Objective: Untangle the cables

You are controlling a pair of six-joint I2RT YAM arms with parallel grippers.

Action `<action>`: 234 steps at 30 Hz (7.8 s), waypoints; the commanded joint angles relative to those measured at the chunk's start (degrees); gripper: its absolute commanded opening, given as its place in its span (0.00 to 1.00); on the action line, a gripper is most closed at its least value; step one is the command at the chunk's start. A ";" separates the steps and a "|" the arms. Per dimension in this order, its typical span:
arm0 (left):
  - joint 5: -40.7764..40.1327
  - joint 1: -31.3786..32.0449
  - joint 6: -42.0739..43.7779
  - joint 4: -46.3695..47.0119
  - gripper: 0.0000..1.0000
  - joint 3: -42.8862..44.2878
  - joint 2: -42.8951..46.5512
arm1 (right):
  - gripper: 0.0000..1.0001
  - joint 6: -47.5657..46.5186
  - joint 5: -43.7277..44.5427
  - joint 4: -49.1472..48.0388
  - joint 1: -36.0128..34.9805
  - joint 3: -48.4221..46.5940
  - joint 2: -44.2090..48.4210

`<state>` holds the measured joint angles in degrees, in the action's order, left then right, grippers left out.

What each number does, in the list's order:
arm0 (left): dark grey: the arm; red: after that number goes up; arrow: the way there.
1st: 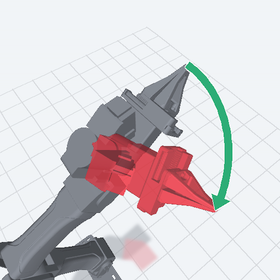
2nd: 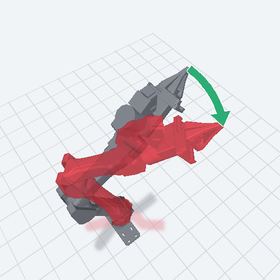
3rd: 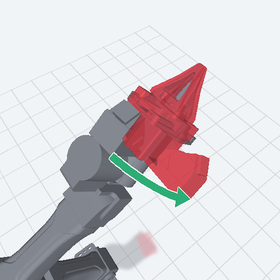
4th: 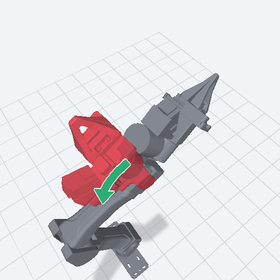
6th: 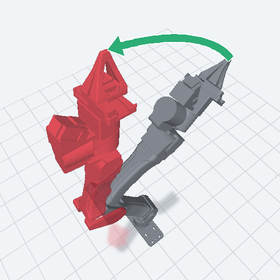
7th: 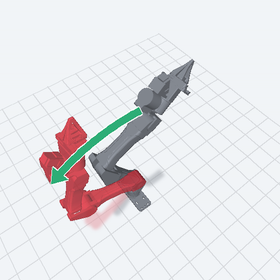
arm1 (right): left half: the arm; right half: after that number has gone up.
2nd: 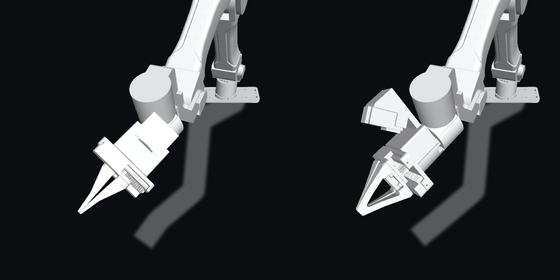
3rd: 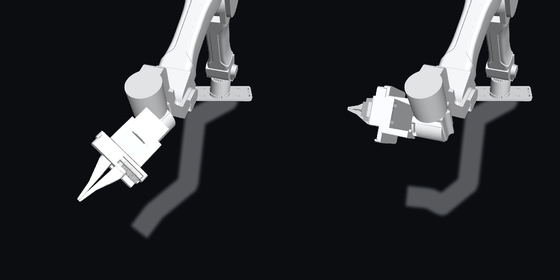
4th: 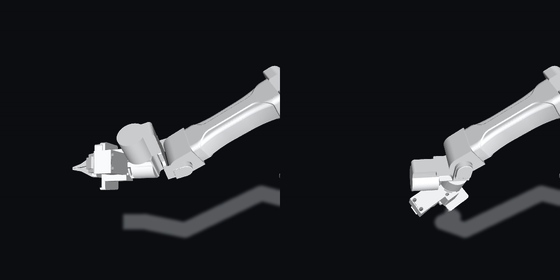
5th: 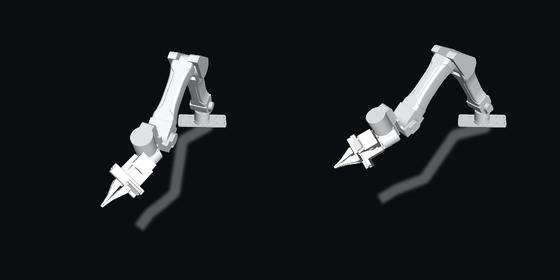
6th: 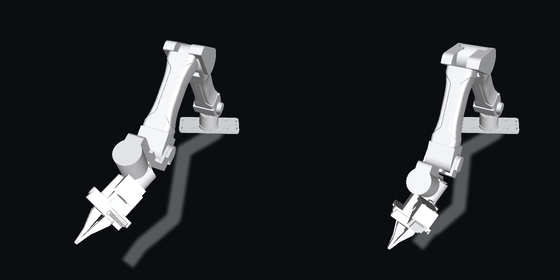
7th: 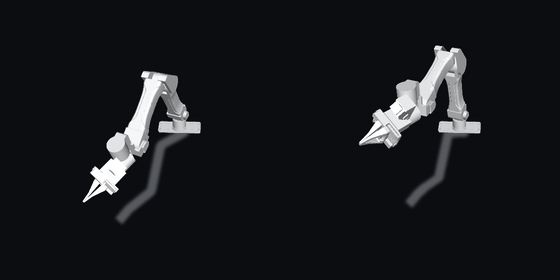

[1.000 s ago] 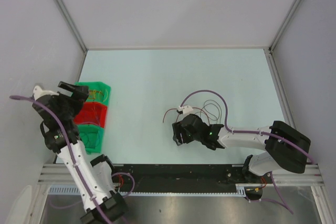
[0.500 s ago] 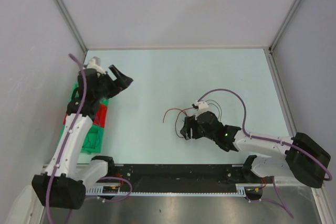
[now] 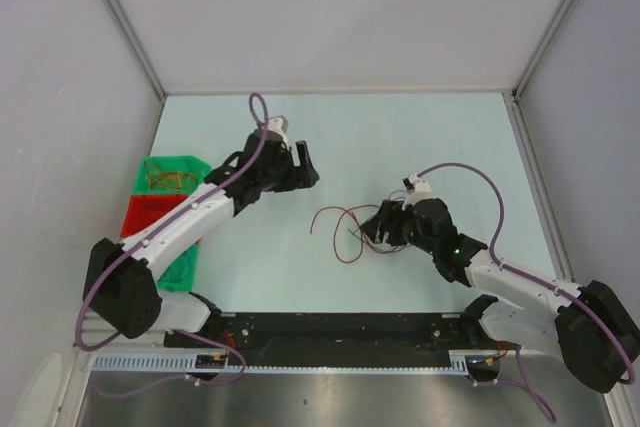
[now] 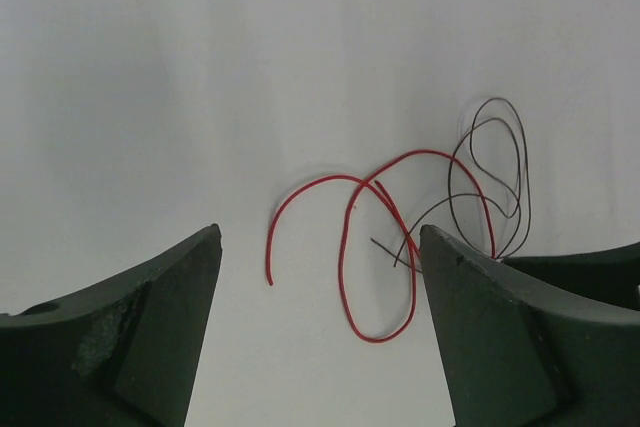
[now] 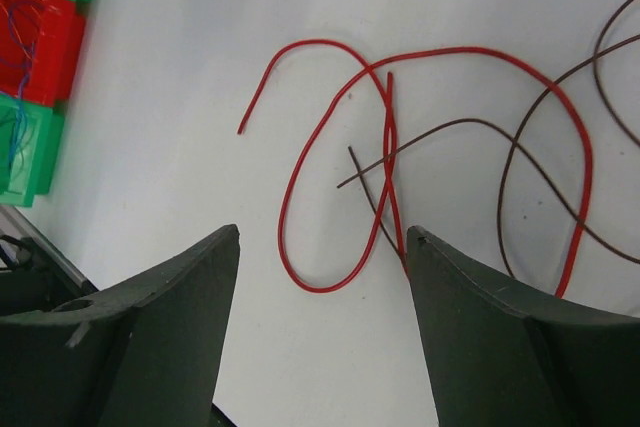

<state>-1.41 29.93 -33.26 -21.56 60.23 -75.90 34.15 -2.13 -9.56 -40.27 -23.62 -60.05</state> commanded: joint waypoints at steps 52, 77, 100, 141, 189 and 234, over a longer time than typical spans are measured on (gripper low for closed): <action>-12.04 21.13 -19.83 -16.06 0.42 29.16 -42.75 | 0.75 10.94 -10.96 -18.65 18.12 11.31 3.81; -13.09 19.29 -10.43 -17.02 0.00 34.42 -41.09 | 0.75 10.23 -13.07 -18.39 18.12 9.11 -0.59; -21.44 17.70 5.56 -25.19 0.01 65.34 -23.60 | 0.75 10.85 -11.67 -16.89 17.86 8.24 -1.21; -16.61 14.28 9.18 -17.36 0.47 43.69 -5.40 | 0.75 8.74 -13.25 -14.34 15.93 5.60 -2.53; -10.89 21.75 11.20 -3.04 0.61 12.37 -33.17 | 0.75 9.35 -15.71 -15.66 17.24 5.16 -5.60; -14.85 14.01 6.71 -19.21 0.00 20.45 -16.57 | 0.75 9.62 -15.97 -15.49 17.60 5.07 -5.78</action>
<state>-13.06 44.47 -25.56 -35.83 75.42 -98.45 43.92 -17.50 -23.51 -22.94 -16.53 -66.08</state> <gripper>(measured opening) 0.009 0.746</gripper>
